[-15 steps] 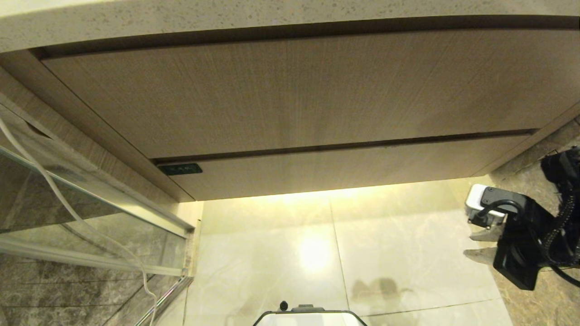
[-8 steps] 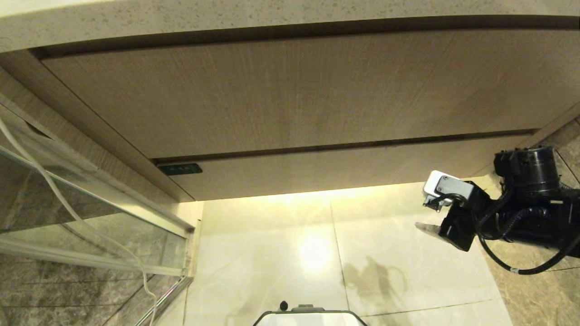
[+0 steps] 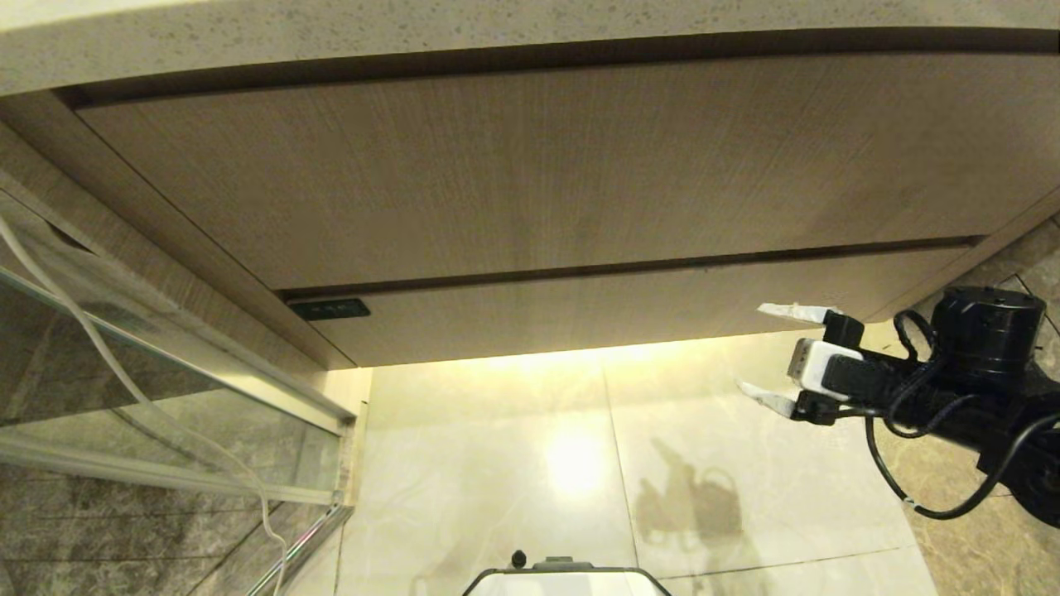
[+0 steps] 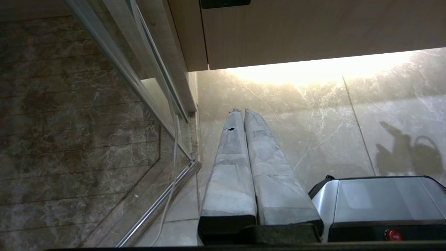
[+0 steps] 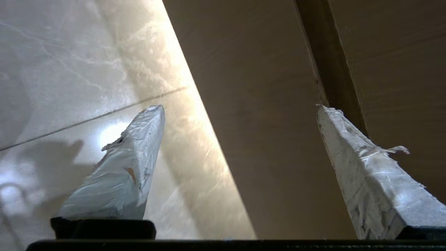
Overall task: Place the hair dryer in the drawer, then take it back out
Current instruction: Pull open the drawer
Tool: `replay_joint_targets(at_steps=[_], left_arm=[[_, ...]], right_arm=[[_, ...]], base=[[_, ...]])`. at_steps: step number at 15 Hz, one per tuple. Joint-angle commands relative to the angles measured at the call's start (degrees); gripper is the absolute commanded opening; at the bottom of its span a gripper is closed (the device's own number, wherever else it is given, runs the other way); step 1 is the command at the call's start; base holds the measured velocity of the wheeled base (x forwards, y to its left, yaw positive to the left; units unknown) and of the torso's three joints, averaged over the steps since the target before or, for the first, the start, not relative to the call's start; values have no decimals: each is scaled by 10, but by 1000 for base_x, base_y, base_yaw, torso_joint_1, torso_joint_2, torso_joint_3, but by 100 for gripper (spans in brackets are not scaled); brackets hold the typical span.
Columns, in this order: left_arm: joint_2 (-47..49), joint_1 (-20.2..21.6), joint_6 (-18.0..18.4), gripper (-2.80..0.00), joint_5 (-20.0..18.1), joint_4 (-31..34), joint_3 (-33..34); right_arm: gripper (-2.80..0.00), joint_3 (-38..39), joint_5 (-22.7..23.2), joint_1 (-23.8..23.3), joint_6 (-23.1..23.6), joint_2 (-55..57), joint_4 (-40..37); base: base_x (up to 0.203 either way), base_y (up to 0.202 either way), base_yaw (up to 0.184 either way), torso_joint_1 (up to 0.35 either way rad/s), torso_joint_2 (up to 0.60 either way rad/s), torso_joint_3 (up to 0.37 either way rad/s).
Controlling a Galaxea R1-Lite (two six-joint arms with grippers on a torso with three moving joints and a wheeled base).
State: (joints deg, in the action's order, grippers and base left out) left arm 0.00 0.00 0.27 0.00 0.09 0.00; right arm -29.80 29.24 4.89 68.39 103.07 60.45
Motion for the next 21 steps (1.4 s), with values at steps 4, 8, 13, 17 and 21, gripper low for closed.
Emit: replay_joint_targets(at_steps=[4,8,13,17,21], left_arm=[[0,0,0,-280,0,0,1],[0,0,0,-280,0,0,1],[0,0,0,-280,0,0,1],[0,0,0,-280,0,0,1],[0,0,0,-280,0,0,0]], right_arm=[[0,-50,59,-26,13,59,21],[0,-109,53,-26,6,79,-4],[0,-192,33,-26,5,102,-75],[0,-234,30,-26,-3,123,-99],[0,-261,19,-26,-5,139,-116]], base=[[0,0,0,0,0,0],[0,0,0,0,0,0],[0,0,0,0,0,0],[0,0,0,0,0,0],[0,0,0,0,0,0]])
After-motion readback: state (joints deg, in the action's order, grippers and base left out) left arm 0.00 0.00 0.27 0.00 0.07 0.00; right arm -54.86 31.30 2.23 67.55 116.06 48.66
